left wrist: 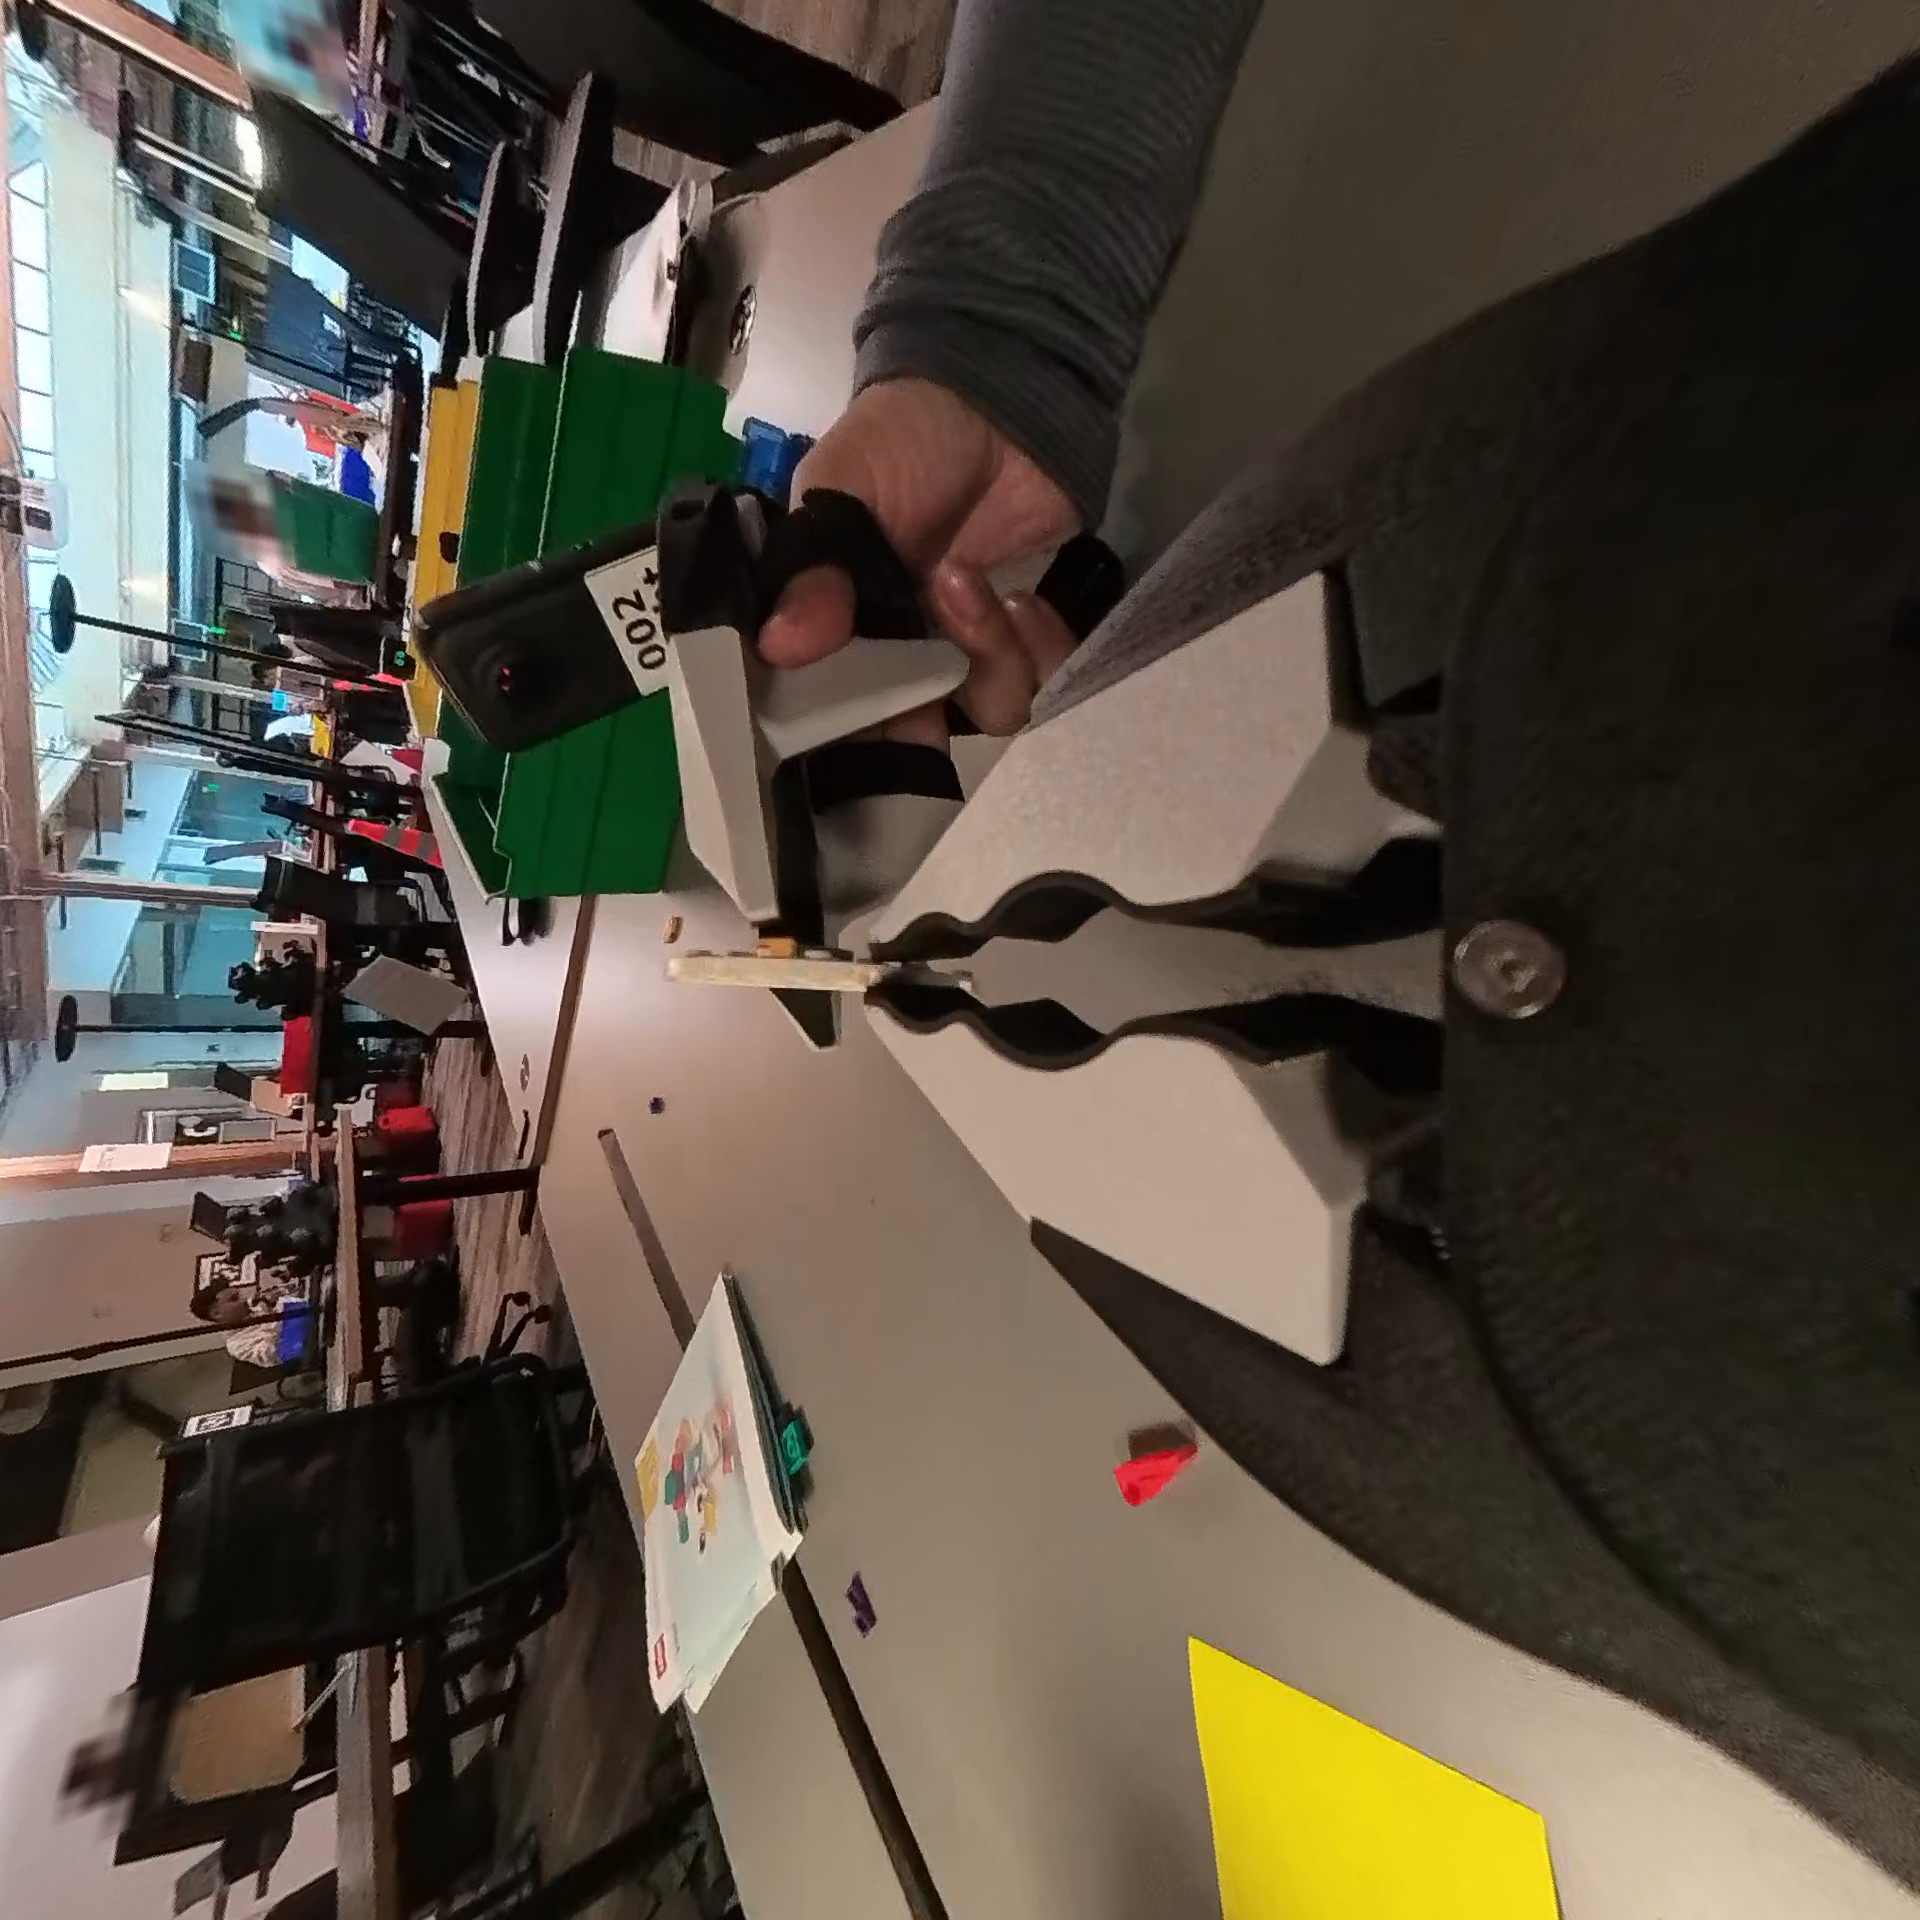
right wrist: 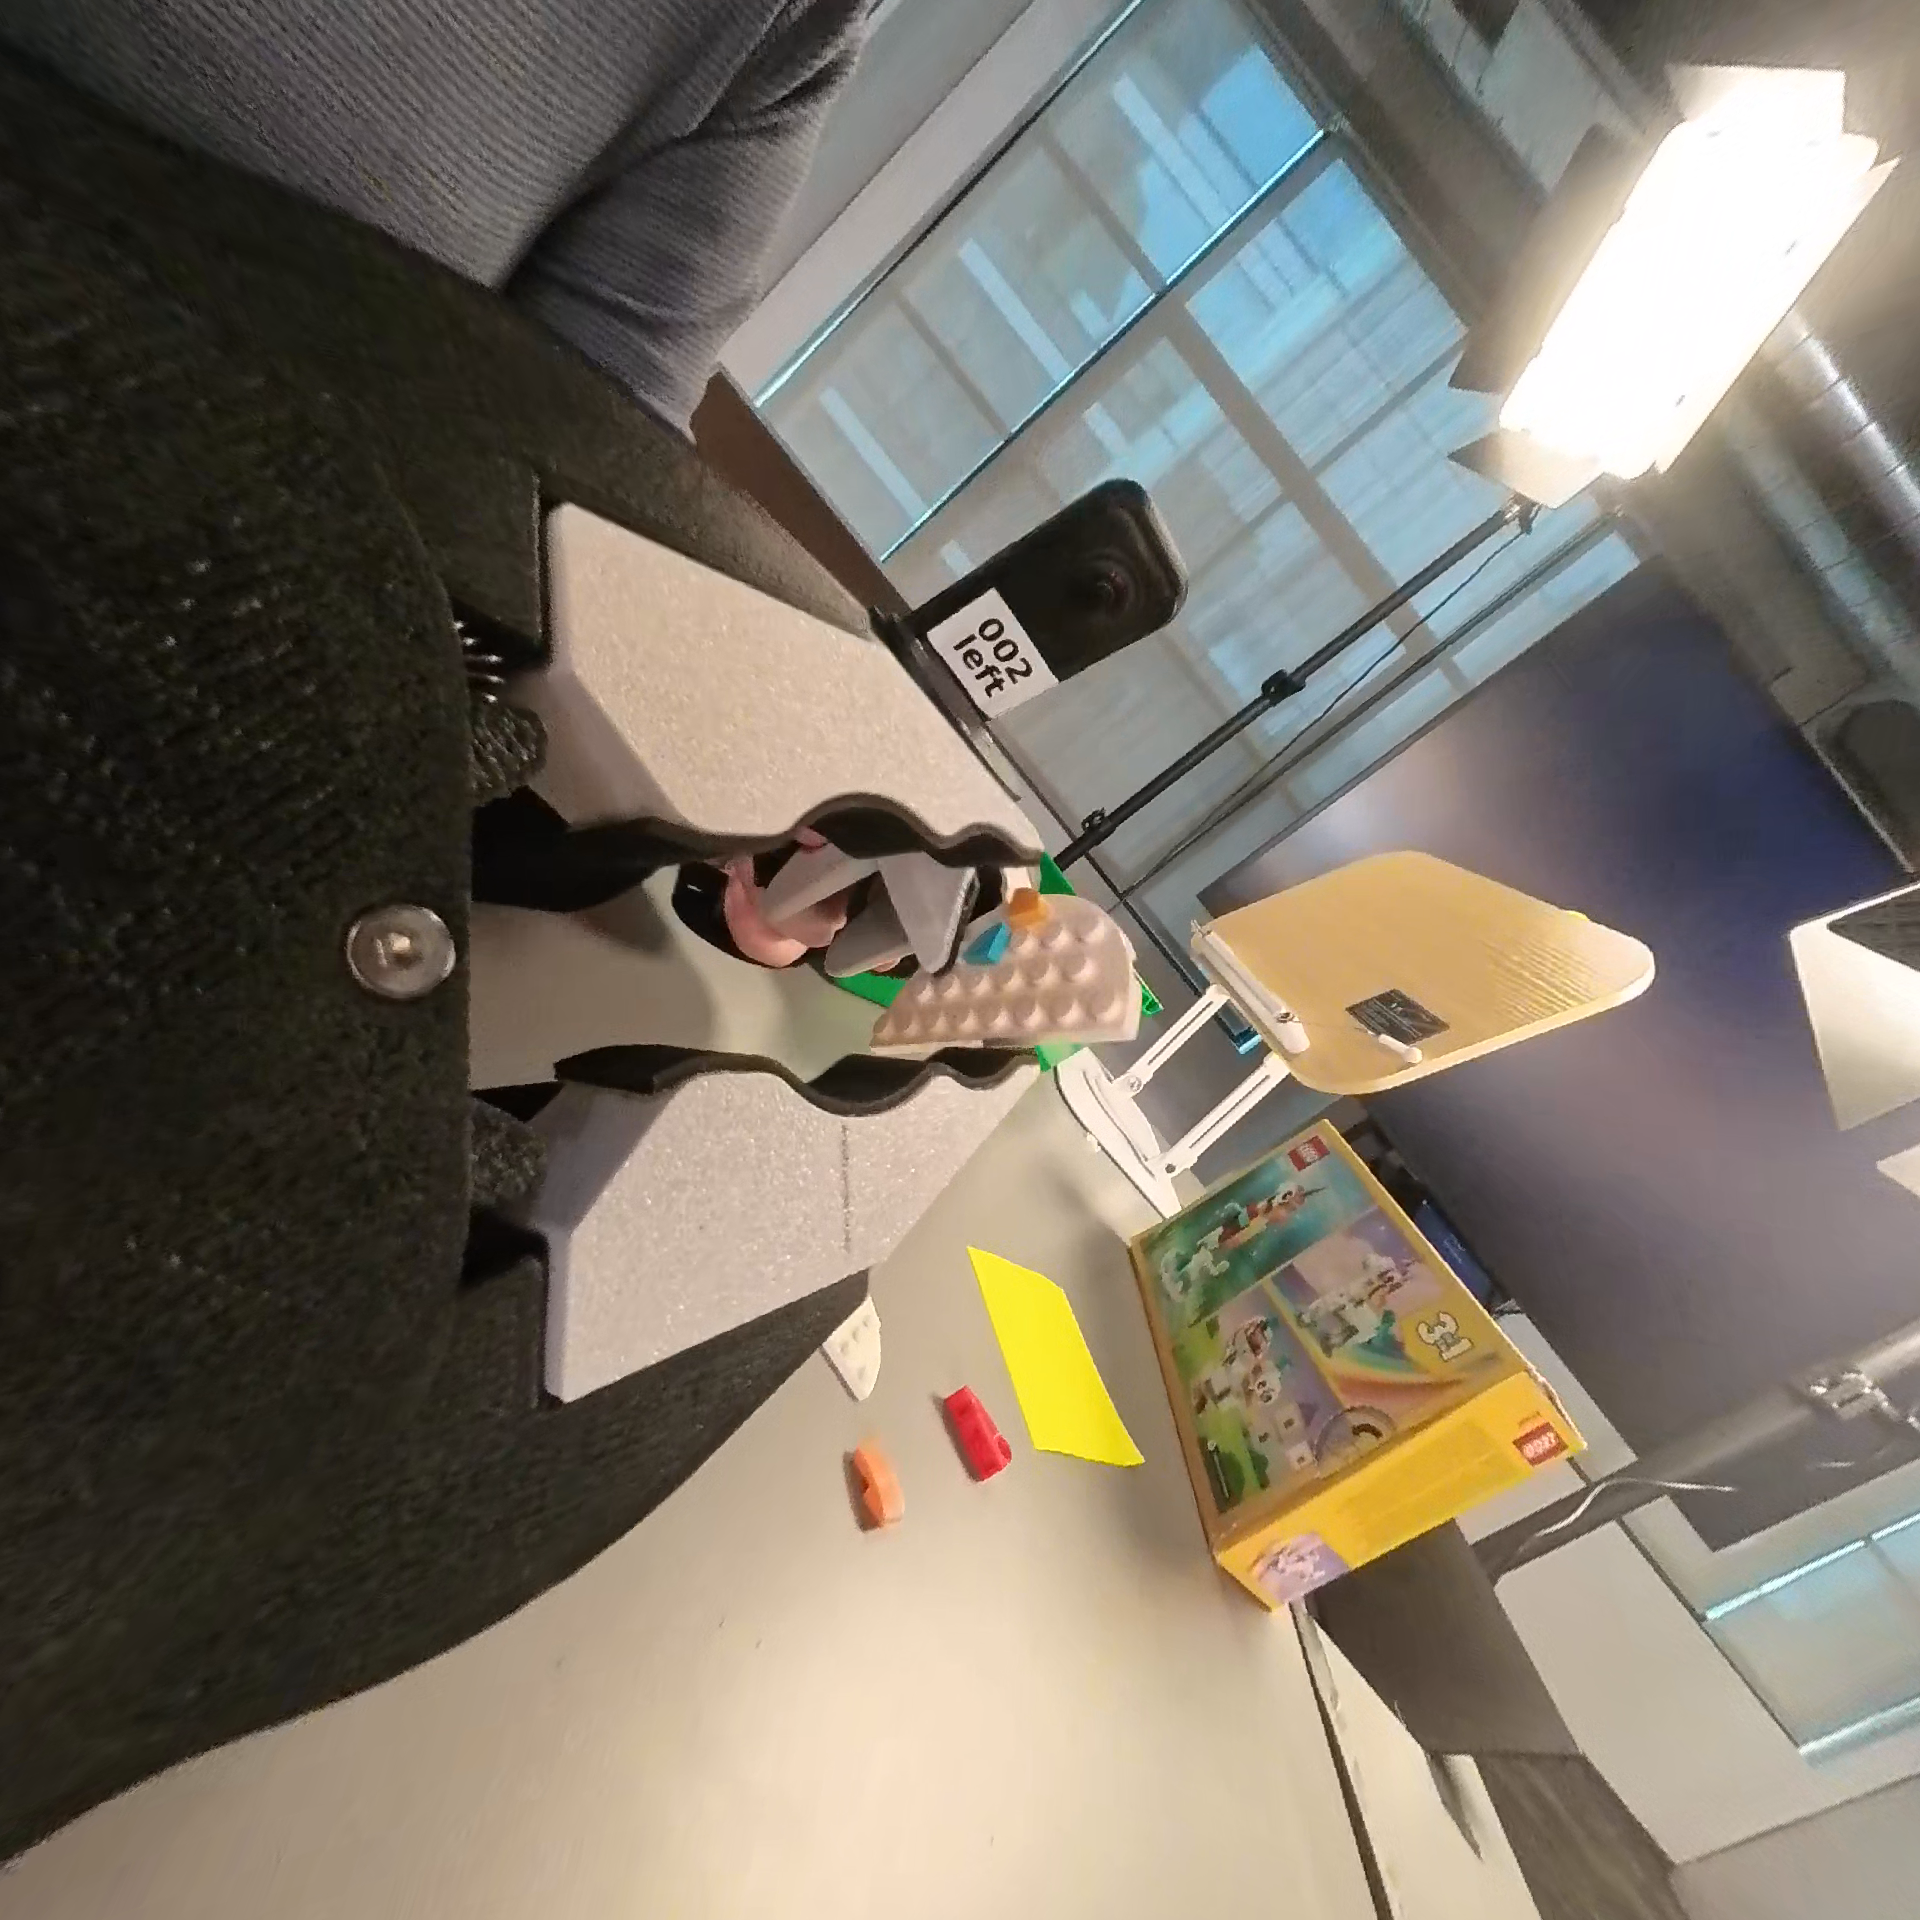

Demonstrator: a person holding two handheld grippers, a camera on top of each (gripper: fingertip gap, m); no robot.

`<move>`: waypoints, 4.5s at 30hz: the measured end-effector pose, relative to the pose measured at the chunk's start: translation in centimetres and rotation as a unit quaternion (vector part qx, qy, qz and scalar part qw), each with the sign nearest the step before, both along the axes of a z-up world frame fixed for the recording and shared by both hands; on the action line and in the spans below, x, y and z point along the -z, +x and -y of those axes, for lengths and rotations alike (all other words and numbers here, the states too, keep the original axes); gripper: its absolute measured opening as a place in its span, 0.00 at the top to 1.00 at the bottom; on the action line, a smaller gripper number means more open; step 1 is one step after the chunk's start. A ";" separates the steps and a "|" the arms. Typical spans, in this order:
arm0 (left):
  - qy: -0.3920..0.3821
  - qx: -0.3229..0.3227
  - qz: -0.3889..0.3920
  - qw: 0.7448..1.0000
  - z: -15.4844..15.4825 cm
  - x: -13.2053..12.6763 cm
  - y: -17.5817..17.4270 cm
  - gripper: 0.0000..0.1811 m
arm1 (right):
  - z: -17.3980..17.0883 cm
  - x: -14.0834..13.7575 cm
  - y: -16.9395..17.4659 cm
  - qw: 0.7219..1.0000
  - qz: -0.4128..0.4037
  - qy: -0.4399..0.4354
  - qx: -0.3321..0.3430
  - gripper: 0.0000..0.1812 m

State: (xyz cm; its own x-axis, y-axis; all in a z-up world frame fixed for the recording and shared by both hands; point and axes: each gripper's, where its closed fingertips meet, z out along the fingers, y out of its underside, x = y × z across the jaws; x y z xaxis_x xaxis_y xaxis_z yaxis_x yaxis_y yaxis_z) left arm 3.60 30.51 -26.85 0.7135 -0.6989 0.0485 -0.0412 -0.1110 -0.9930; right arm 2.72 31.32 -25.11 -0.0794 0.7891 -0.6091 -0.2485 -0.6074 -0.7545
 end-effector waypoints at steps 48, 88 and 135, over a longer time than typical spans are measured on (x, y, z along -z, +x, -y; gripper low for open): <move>-0.118 0.124 0.221 0.960 0.7 -0.9 -0.2 0.88 | 0.8 1.1 0.4 0.996 0.069 0.062 -0.018 0.99; -0.159 -0.006 0.218 0.963 -1.9 1.4 -2.4 0.99 | -0.3 4.0 -1.0 0.928 0.264 0.232 0.129 0.85; -0.197 -0.066 0.164 0.964 -2.7 3.5 -4.0 0.99 | -0.1 6.2 -1.2 0.774 0.428 0.416 0.211 1.00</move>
